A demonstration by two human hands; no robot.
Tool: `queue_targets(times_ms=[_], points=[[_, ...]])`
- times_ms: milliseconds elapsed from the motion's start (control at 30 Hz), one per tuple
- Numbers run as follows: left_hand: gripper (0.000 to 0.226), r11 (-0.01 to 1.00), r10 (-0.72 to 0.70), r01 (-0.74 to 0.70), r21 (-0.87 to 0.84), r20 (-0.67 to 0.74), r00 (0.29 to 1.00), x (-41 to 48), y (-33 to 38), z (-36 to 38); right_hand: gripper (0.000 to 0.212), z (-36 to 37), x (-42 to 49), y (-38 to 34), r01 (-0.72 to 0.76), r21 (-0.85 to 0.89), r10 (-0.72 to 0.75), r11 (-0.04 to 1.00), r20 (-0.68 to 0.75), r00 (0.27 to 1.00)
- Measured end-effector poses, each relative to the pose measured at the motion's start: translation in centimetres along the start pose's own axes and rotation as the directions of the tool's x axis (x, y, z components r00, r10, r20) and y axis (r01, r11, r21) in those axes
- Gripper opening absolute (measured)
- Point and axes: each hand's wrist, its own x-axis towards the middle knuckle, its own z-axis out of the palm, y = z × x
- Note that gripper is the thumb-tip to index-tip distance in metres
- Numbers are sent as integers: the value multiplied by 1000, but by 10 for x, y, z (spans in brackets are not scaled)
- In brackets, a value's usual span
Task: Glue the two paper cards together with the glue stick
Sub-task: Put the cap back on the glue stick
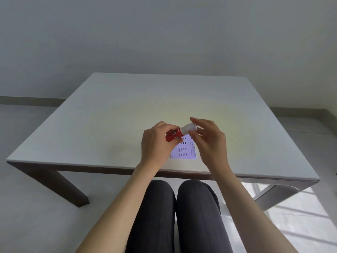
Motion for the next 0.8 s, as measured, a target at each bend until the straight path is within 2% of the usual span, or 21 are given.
queue_targets(times_ms=[100, 167, 233, 333, 400, 467, 533, 567, 633, 667, 733, 800], points=[[28, 998, 35, -35, 59, -6, 999, 0, -3, 0, 32, -7, 3, 3, 101, -217, -71, 971, 138, 988], [26, 993, 59, -57, 108, -17, 998, -2, -4, 1, 23, -7, 8, 2, 148, -309, -98, 939, 171, 980], [26, 986, 74, -67, 154, -37, 997, -3, -5, 2, 15, -3, 11, 2, 125, -410, -54, 903, 180, 982], [27, 969, 103, -94, 228, -30, 994, -3, -7, 2, 39, 2, 16, 5, 93, -564, 29, 820, 203, 979], [28, 964, 100, -90, 249, -29, 995, -3, -9, 1, 27, -3, 17, 2, 144, -476, 2, 867, 293, 956], [26, 966, 90, -78, 245, -38, 995, -2, -12, 0, 31, -6, 16, 0, 238, -336, -75, 911, 431, 899], [24, 968, 92, -80, 236, -42, 995, -2, -15, -1, 13, 2, 11, 1, 263, -379, -93, 887, 411, 907], [23, 968, 93, -81, 239, -39, 995, -3, -16, -2, 25, 8, 9, 2, 229, -480, -57, 847, 345, 937], [25, 963, 96, -84, 254, -35, 995, -4, -19, -1, 51, 18, 8, 3, 174, -726, 7, 666, 239, 971], [25, 963, 93, -81, 257, -38, 995, -5, -20, -1, 50, 18, 8, 2, 185, -733, -5, 655, 240, 971], [25, 965, 78, -60, 253, -60, 995, -3, -23, -3, 28, 14, 13, 1, 252, -540, -47, 803, 365, 930], [26, 966, 72, -52, 253, -70, 995, 0, -26, -4, 29, 13, 16, -3, 304, -422, -79, 854, 472, 878]])
